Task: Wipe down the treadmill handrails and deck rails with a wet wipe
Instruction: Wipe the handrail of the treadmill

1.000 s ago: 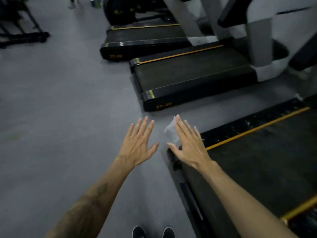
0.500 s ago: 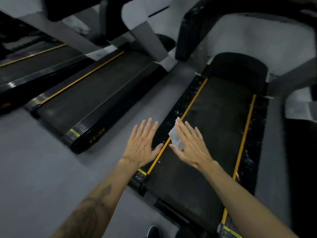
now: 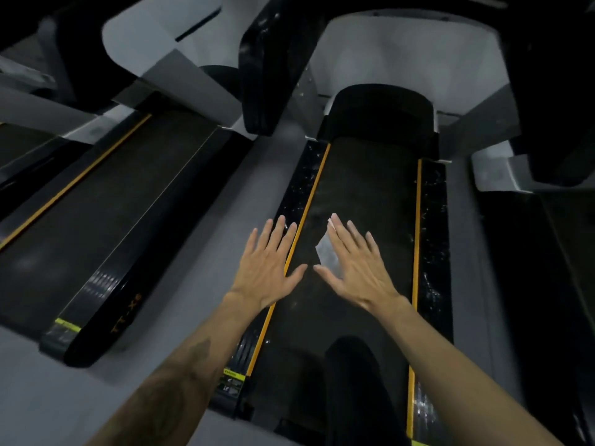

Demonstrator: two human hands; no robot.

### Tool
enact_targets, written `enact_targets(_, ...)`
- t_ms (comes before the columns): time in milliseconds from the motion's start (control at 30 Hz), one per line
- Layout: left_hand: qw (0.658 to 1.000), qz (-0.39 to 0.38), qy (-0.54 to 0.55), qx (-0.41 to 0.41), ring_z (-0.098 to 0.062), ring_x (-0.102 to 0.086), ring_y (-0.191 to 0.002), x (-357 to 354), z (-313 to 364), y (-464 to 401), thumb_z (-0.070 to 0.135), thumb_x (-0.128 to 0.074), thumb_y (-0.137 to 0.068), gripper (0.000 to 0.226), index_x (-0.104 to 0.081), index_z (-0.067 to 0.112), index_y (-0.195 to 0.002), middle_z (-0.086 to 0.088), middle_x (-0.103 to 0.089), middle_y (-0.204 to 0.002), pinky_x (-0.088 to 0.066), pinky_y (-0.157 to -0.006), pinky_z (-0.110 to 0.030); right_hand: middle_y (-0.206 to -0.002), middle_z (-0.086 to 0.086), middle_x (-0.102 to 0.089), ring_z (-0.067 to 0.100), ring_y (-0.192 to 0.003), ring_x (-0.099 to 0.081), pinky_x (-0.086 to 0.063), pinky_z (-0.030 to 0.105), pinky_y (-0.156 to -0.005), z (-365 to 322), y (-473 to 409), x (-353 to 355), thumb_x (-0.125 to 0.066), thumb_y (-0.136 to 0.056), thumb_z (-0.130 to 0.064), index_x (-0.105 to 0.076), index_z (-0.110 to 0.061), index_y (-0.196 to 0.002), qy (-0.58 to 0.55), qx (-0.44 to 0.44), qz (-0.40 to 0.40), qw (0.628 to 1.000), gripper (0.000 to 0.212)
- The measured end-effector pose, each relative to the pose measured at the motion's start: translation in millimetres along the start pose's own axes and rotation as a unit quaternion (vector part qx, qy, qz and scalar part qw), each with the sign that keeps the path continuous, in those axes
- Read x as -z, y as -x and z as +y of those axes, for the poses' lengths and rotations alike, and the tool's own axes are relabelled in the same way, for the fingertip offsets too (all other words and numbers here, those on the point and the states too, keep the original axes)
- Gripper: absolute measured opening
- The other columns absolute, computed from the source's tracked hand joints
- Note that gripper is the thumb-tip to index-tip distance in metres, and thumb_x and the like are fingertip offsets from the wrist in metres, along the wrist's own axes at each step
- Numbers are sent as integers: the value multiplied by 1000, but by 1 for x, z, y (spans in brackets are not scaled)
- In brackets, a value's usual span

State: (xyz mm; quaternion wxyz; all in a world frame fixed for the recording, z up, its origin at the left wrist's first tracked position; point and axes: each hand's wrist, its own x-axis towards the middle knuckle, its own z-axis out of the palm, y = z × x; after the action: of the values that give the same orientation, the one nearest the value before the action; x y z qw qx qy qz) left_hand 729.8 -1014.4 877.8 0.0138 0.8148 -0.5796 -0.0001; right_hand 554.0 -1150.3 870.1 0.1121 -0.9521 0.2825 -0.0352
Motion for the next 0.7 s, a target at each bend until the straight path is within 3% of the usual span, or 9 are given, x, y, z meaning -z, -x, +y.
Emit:
enact_targets(133, 1000, -10, 6, 20, -28, 5, -159, 13, 0, -72, 70, -25, -100, 87, 3, 20, -165, -8, 5, -172, -3, -129, -49, -170, -5, 18, 23, -159, 2, -9, 56, -127, 43, -60, 29, -17, -96, -78, 7, -21, -164, 6, 4, -18, 1000, 92)
enact_targets(333, 998, -33, -3, 59, -27, 9, -159, 73, -2, -157, 75, -9, -95, 90, 9, 21, -164, -7, 10, -172, -1, -129, -49, -170, -6, 17, 24, -159, 0, -9, 55, -127, 87, -143, 112, -16, -95, -78, 7, -21, -164, -5, 24, -43, 999, 93)
enact_targets(500, 995, -3, 33, 94, -27, -1, -159, 134, -12, -216, 69, -30, -100, 88, -5, 17, -165, -9, -3, -172, -6, -129, -49, -170, -7, 16, 22, -159, 1, -8, 52, -127, 108, -202, 180, -15, -100, -73, 5, -23, -163, -19, 34, -25, 999, 83)
enact_targets(633, 993, 12, 31, 114, -29, -8, -159, 176, -28, -259, 68, -30, -99, 88, -9, 14, -165, -12, -9, -172, -12, -129, -51, -168, -9, 19, 22, -159, 1, -5, 50, -128, 113, -252, 225, -18, -102, -68, 4, -22, -164, -19, 47, -29, 998, 80)
enact_targets(700, 993, 16, 24, 118, -29, -5, -159, 195, -41, -284, 69, -29, -100, 88, -5, 15, -165, -12, -6, -172, -8, -129, -49, -168, -9, 21, 22, -159, 2, -4, 48, -127, 114, -282, 243, -19, -102, -66, 5, -22, -164, -16, 51, -32, 998, 80)
